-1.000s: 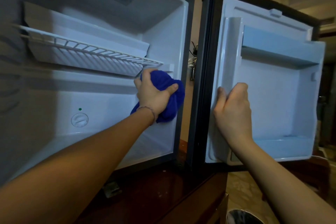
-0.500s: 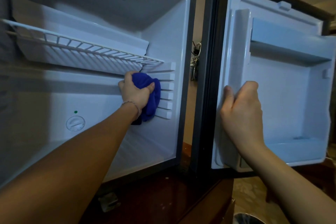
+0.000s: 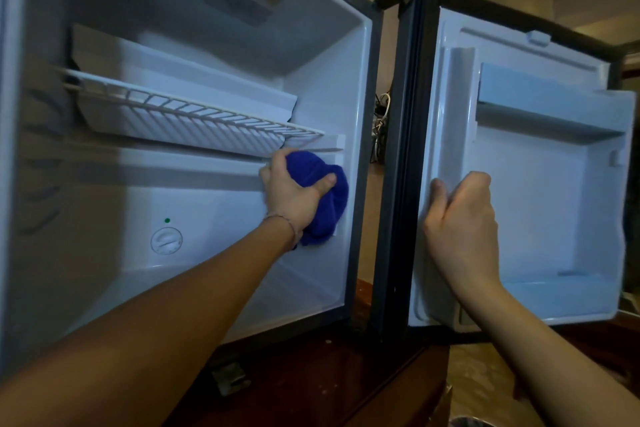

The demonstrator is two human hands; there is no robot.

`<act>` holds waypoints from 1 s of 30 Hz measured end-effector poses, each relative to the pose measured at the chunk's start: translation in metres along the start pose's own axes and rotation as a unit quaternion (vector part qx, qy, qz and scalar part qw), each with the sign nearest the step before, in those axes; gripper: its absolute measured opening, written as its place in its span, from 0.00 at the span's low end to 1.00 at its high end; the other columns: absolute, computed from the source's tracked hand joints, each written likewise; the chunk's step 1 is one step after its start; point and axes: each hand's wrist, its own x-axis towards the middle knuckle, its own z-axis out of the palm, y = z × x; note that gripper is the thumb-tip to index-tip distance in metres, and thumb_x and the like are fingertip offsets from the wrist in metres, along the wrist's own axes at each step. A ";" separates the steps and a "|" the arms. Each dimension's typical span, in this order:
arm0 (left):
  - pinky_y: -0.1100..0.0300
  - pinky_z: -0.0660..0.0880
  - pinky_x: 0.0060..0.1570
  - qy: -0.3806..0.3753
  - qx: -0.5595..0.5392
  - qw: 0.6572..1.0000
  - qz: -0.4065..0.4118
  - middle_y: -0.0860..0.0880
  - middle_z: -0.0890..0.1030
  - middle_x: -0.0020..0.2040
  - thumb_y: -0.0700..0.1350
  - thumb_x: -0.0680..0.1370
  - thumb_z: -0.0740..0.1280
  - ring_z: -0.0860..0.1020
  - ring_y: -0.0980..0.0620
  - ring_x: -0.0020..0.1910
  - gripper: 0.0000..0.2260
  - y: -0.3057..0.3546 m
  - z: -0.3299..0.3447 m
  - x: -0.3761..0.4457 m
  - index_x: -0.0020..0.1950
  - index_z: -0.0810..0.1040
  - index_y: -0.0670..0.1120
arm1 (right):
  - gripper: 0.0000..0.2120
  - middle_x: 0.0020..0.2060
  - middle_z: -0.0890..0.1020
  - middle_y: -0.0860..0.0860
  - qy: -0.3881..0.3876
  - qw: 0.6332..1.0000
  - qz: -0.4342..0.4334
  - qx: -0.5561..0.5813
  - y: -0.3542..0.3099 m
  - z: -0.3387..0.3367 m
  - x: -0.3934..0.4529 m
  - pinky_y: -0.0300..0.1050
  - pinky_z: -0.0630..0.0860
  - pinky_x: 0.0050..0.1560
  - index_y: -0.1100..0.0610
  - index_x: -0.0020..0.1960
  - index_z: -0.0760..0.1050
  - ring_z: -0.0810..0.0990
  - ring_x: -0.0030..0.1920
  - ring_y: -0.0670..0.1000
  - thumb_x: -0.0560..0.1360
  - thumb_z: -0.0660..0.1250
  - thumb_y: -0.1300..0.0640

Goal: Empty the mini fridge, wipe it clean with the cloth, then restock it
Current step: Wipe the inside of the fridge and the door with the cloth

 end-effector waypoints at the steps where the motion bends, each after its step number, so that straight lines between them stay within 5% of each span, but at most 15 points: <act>1: 0.50 0.72 0.64 -0.005 0.004 1.000 0.010 0.52 0.64 0.67 0.45 0.69 0.80 0.68 0.50 0.62 0.29 0.007 0.004 -0.003 0.60 0.66 0.61 | 0.11 0.40 0.72 0.56 -0.003 1.000 0.002 0.002 -0.001 -0.001 0.000 0.46 0.66 0.28 0.57 0.49 0.62 0.72 0.32 0.51 0.84 0.58 0.51; 26: 0.47 0.76 0.61 0.107 0.039 0.991 -0.064 0.50 0.65 0.58 0.47 0.70 0.77 0.74 0.43 0.54 0.21 -0.020 -0.003 0.054 0.55 0.70 0.57 | 0.11 0.38 0.71 0.54 0.002 1.000 -0.010 0.003 0.004 0.002 0.001 0.43 0.60 0.28 0.57 0.48 0.62 0.71 0.32 0.50 0.84 0.58 0.52; 30: 0.56 0.75 0.58 0.074 -0.020 0.994 -0.073 0.48 0.66 0.63 0.44 0.70 0.79 0.73 0.47 0.55 0.23 -0.013 -0.005 0.042 0.58 0.70 0.54 | 0.11 0.37 0.71 0.54 -0.003 1.000 0.000 -0.006 0.002 0.001 0.000 0.43 0.60 0.27 0.57 0.48 0.61 0.71 0.31 0.49 0.84 0.58 0.51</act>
